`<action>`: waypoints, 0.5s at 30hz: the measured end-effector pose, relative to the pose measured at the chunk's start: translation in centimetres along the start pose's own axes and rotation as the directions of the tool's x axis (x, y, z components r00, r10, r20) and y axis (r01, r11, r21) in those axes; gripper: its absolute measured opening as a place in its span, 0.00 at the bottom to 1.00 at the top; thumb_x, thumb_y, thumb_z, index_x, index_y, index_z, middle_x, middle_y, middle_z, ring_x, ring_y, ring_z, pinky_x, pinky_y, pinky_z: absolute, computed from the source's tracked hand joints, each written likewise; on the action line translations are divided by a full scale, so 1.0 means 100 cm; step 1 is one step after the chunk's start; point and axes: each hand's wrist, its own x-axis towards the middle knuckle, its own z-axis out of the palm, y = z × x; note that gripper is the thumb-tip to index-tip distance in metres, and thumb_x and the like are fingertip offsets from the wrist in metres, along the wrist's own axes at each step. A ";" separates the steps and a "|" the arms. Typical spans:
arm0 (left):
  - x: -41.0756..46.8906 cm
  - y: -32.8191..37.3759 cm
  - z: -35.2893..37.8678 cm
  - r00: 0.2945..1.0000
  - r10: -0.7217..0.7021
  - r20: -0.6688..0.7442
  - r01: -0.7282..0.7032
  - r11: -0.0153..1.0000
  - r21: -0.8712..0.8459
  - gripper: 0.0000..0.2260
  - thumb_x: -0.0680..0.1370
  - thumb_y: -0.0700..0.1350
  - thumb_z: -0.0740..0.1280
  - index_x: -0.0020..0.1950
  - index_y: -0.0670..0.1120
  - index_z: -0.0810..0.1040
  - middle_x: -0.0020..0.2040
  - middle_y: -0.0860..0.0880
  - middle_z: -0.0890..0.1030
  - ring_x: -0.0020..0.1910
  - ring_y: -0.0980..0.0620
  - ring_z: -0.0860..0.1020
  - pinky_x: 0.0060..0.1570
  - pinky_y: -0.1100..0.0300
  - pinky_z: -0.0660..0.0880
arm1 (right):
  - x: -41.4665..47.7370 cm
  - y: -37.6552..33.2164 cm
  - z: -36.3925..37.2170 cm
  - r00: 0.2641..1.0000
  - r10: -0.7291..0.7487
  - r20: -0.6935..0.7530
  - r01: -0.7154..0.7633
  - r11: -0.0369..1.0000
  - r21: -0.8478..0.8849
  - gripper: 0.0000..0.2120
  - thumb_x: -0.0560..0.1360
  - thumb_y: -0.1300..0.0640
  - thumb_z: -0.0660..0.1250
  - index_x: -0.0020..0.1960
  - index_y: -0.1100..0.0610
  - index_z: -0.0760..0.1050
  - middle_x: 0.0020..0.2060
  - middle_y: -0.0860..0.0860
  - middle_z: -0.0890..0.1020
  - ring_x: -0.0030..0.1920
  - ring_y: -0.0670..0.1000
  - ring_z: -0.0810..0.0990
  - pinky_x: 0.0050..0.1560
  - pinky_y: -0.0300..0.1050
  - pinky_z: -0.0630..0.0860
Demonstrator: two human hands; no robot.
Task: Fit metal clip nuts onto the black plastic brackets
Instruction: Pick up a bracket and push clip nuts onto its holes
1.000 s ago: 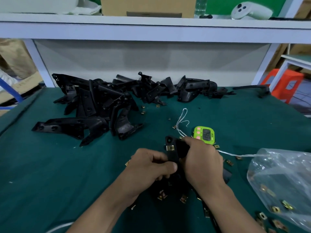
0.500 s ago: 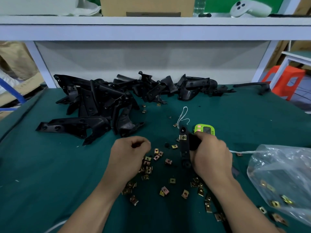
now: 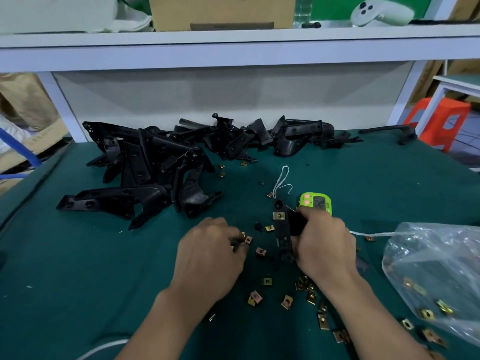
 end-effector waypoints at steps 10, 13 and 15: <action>-0.002 0.009 0.005 0.984 -0.158 0.082 0.176 0.934 -0.312 0.13 0.81 0.47 0.67 0.37 0.48 0.81 0.32 0.56 0.76 0.32 0.57 0.73 0.33 0.63 0.68 | 0.000 0.000 0.002 1.000 -0.022 -0.021 0.022 1.000 0.021 0.09 0.68 0.52 0.73 0.46 0.49 0.75 0.27 0.45 0.71 0.34 0.57 0.70 0.34 0.46 0.64; 0.001 0.015 -0.006 0.918 -0.207 0.339 0.391 0.618 -0.682 0.16 0.82 0.46 0.64 0.35 0.46 0.81 0.31 0.50 0.81 0.27 0.54 0.75 0.28 0.65 0.70 | 0.000 0.000 0.001 1.000 -0.022 -0.021 0.022 1.000 0.021 0.08 0.68 0.54 0.72 0.46 0.49 0.75 0.27 0.44 0.70 0.34 0.57 0.70 0.34 0.46 0.64; 0.001 0.020 -0.010 0.892 -0.151 0.427 0.446 0.450 -0.773 0.16 0.84 0.45 0.63 0.38 0.44 0.80 0.35 0.42 0.84 0.27 0.49 0.79 0.25 0.64 0.70 | 0.000 0.001 0.001 1.000 -0.025 -0.016 0.026 0.999 0.023 0.08 0.68 0.56 0.71 0.46 0.49 0.75 0.27 0.44 0.70 0.34 0.57 0.70 0.34 0.46 0.63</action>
